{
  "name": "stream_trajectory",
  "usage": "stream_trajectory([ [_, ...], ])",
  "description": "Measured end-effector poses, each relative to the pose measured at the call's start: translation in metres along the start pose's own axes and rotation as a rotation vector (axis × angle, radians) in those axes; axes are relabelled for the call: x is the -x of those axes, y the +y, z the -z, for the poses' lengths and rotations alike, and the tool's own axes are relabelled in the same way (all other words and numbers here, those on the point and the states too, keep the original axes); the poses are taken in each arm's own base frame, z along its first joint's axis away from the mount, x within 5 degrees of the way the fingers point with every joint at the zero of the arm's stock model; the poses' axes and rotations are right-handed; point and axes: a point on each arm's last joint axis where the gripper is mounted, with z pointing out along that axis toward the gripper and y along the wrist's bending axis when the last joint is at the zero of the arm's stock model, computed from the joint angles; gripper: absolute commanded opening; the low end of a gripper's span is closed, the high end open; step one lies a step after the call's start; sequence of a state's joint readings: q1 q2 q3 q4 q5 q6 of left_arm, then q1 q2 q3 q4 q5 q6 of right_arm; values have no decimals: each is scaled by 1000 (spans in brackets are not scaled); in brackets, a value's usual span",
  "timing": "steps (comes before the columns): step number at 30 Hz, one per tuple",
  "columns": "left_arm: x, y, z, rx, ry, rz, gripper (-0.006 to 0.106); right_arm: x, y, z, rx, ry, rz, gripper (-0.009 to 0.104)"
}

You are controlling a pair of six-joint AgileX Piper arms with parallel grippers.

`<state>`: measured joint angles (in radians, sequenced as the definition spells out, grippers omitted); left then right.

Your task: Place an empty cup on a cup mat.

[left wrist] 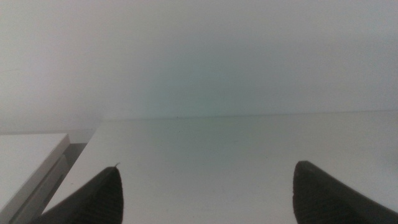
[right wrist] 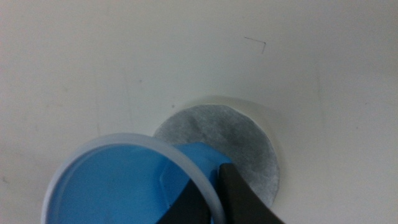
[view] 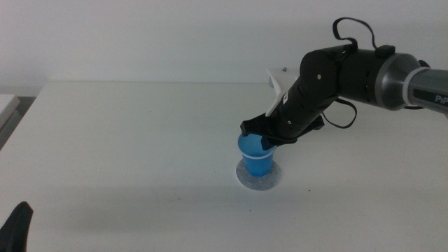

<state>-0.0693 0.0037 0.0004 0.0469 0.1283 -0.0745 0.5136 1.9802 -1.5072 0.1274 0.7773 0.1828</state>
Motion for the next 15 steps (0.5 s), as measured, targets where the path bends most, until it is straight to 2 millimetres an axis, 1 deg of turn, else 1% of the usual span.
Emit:
stream_trajectory([
  [8,0,0,0,0,0,0,94,-2,-3,-15,-20,18,-13,0],
  [15,0,0,0,0,0,0,94,-2,-4,-21,-26,25,-19,0],
])
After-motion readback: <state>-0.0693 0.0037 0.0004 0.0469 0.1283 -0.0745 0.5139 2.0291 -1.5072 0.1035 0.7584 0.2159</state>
